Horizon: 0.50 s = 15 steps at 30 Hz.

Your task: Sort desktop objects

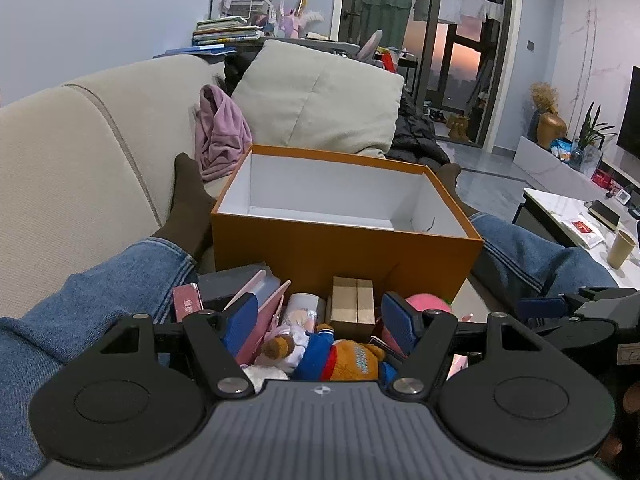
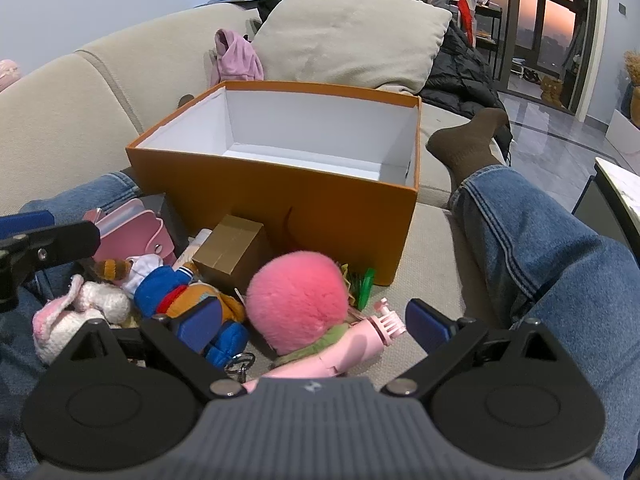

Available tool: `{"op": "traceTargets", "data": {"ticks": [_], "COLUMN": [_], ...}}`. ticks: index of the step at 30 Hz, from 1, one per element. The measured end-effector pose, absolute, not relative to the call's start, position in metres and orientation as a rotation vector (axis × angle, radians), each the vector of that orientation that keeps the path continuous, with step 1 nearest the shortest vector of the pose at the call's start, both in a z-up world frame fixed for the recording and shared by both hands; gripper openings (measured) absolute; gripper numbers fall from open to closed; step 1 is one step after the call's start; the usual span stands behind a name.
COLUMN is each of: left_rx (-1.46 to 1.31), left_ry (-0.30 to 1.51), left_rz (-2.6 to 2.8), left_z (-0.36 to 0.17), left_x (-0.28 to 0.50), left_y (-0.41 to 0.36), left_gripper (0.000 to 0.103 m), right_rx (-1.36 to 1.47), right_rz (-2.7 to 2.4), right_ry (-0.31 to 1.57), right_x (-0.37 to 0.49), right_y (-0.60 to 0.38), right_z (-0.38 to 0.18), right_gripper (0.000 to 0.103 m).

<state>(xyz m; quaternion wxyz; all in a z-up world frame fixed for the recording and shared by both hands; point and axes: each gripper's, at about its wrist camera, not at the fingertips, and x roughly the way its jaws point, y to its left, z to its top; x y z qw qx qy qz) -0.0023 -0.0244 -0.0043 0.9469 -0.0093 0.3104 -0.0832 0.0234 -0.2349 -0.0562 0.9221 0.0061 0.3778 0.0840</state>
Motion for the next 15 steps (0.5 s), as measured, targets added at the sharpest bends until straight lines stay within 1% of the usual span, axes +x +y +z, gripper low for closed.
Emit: {"op": "traceTargets", "data": {"ticks": [15], "left_rx": [-0.017], "left_ry": [0.656], "left_rz": [-0.151], "left_z": [-0.0067], "left_x": [0.0002], "left_y": [-0.0227], "left_gripper": [0.081], "right_rx": [0.008], "right_rz": [0.181], "right_ry": [0.785], "right_x": [0.0258], "right_y": [-0.2326], "right_z": [-0.0586], "right_gripper": [0.098]}}
